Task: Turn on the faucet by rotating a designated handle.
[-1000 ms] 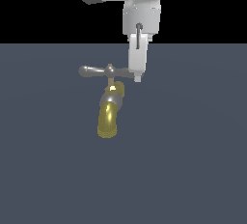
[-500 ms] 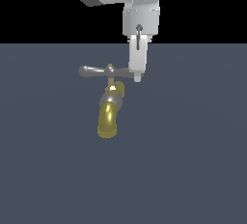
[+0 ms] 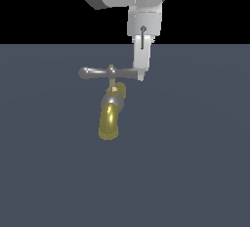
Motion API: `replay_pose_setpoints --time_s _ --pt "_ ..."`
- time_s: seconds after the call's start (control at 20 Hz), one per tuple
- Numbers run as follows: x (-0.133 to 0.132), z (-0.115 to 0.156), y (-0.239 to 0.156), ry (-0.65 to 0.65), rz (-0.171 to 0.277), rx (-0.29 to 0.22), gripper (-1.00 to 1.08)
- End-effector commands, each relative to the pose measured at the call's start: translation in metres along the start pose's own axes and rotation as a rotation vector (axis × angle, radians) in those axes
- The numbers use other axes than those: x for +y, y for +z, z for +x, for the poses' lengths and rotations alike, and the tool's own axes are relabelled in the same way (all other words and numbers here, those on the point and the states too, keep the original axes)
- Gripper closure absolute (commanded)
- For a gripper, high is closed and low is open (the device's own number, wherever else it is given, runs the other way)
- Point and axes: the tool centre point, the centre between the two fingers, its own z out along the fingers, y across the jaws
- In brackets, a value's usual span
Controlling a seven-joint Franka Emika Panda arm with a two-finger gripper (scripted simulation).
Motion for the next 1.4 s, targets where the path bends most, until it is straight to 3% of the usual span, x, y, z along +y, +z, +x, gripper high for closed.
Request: replay_pose_setpoints --time_s 0.0,0.7,0.8,1.35 --pt "0.011 -0.001 0.000 0.000 -0.006 -0.002 1.08" --pt "0.051 -0.007 0.000 0.000 -0.006 -0.002 1.08" --pt "0.046 -0.008 0.001 0.002 0.001 -0.001 1.08" --pt "0.077 0.014 0.000 0.001 -0.002 -0.001 1.08"
